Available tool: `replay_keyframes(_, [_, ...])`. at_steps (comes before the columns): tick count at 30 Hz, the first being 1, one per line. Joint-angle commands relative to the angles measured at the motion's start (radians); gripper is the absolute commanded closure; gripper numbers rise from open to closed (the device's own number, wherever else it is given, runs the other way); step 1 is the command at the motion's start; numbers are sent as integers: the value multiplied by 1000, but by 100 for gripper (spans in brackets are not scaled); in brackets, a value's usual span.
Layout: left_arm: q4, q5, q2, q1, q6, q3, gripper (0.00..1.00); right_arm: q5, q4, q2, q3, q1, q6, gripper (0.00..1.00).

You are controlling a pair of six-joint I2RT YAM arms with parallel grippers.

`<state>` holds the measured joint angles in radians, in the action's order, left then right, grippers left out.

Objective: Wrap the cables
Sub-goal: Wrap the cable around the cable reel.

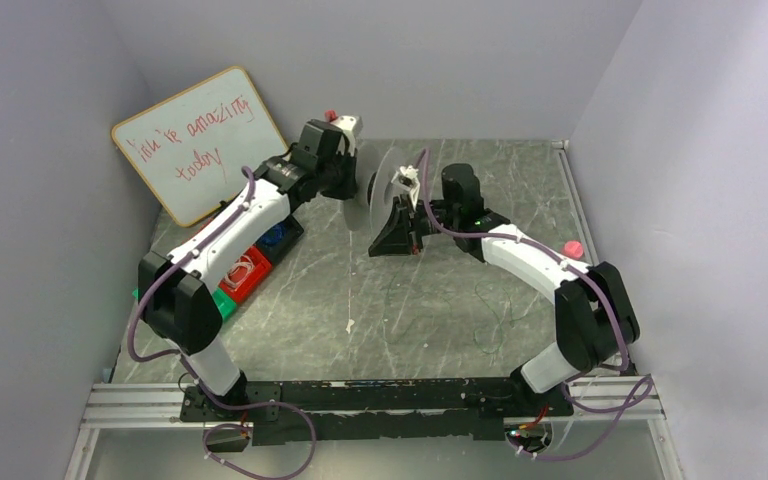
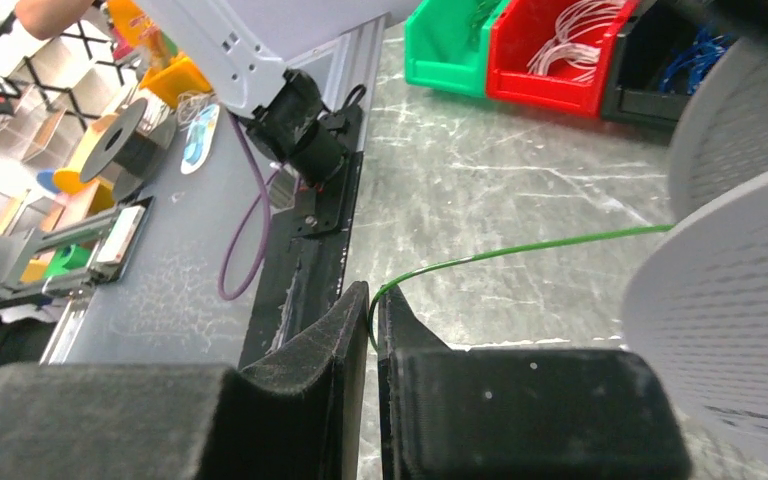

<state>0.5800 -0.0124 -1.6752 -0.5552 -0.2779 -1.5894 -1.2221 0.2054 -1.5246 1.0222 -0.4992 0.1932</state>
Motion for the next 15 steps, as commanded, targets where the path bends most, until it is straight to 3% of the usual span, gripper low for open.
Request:
replay_keyframes(1, [-53, 72, 31, 61, -118, -96, 98, -92, -32, -24, 39, -20, -73, 88])
replay_keyframes(15, [-105, 534, 155, 255, -202, -92, 98, -185, -60, -106, 55, -6, -96, 90])
